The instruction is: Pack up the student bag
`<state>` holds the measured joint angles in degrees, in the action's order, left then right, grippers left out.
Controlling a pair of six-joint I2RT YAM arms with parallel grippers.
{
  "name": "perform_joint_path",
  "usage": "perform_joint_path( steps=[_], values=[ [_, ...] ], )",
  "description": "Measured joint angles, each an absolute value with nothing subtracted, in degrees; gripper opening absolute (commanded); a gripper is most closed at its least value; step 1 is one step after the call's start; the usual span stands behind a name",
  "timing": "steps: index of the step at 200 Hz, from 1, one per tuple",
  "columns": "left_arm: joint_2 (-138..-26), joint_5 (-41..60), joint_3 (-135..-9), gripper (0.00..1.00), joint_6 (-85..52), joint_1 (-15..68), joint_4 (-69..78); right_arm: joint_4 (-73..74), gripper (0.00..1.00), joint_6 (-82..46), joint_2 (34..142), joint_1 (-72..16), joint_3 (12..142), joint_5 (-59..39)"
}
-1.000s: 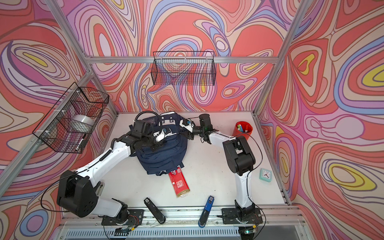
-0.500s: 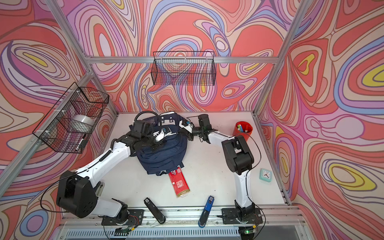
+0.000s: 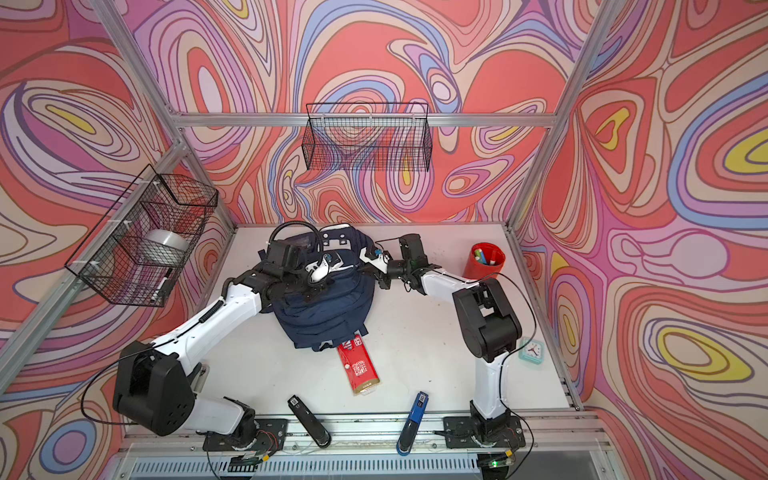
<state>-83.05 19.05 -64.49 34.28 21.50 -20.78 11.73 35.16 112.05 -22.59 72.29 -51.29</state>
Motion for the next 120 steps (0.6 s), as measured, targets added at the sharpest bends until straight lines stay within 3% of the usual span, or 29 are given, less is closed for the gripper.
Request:
perform_joint_path(
  steps=[10, 16, 25, 29, 40, 59, 99, 120],
  values=[
    [-83.0, 19.1, -64.5, 0.0, 34.3, 21.5, -20.8, 11.5, 0.01, 35.9, 112.1, -22.6, 72.3, -50.7],
    [-83.0, 19.2, -64.5, 0.0, 34.3, 21.5, -20.8, 11.3, 0.16, 36.3, 112.1, -22.6, 72.4, -50.4],
    [-83.0, 19.3, -64.5, 0.0, 34.4, 21.5, -20.8, 10.3, 0.46, 37.0, 112.5, -22.6, 73.4, -49.9],
    [-83.0, 19.5, -64.5, 0.0, 34.5, 21.5, -20.8, 10.2, 0.53, 37.5, 112.9, -22.6, 74.0, -49.4],
    [-83.0, 19.9, -64.2, 0.0, 34.6, 21.5, -20.7, 10.3, 0.63, 37.7, 113.6, -22.5, 75.4, -47.9],
    [-83.0, 21.0, -63.8, 0.0, 35.2, 21.3, -20.5, 12.1, 0.65, 38.5, 113.6, -22.2, 75.4, -46.3],
    [-83.0, 21.7, -63.6, 0.0, 35.6, 21.3, -19.8, 9.5, 0.5, 40.5, 114.5, -22.2, 77.3, -48.8],
    [-83.0, 21.7, -63.6, 0.0, 35.6, 21.2, -19.9, 7.9, 0.48, 40.9, 115.8, -22.2, 78.8, -50.9]
  ],
)
